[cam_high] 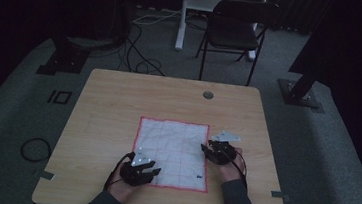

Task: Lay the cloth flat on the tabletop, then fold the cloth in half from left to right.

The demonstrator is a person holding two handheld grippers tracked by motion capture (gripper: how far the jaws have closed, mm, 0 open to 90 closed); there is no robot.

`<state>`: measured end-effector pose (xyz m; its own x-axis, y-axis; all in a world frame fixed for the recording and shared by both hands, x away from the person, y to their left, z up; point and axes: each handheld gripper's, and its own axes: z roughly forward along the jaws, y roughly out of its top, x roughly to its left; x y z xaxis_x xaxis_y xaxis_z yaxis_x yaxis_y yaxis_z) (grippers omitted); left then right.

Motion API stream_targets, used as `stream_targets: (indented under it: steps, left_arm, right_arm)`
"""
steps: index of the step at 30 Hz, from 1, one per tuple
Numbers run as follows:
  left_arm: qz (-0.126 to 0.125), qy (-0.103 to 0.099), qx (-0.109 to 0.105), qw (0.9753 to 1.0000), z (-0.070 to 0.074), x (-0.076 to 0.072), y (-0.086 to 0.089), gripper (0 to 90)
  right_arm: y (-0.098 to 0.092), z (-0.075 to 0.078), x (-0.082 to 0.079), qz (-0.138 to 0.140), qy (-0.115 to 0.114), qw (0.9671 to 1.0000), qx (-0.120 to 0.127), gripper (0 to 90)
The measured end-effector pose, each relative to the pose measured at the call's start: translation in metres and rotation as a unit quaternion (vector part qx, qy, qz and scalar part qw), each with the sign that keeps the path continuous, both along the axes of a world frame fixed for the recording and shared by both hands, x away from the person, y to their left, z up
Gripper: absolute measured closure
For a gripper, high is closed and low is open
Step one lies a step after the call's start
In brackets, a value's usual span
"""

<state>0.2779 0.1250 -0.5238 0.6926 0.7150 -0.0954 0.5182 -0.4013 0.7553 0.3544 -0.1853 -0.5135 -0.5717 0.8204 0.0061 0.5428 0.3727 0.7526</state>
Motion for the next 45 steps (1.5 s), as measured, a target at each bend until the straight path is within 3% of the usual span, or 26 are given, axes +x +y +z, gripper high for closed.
stream_targets:
  steps: [7, 10, 21, 33, 45]
  left_arm:
    - [0.04, -0.02, -0.016, 0.9989, 0.012, 0.01, 0.022, 61.2]
    - [0.055, -0.027, -0.022, 0.9979, 0.017, 0.014, 0.033, 60.9]
    - [0.115, -0.046, -0.054, 0.9908, 0.033, 0.02, 0.076, 60.9]
    - [0.14, -0.042, -0.051, 0.988, 0.029, 0.024, 0.088, 60.0]
    - [0.171, -0.013, -0.047, 0.9841, 0.005, 0.039, 0.093, 59.3]
  right_arm:
    - [-0.004, -0.011, -0.019, 0.006, 0.009, 0.9999, 0.008, 59.2]
    - [-0.003, -0.013, -0.026, 0.008, 0.004, 1.0, -0.004, 58.9]
    - [-0.008, -0.011, -0.032, -0.008, -0.007, 0.9999, 0.005, 58.9]
    - [-0.013, -0.008, -0.036, -0.018, -0.016, 0.9996, 0.014, 59.0]
    - [-0.013, -0.009, -0.036, -0.018, -0.013, 0.9997, 0.014, 58.6]
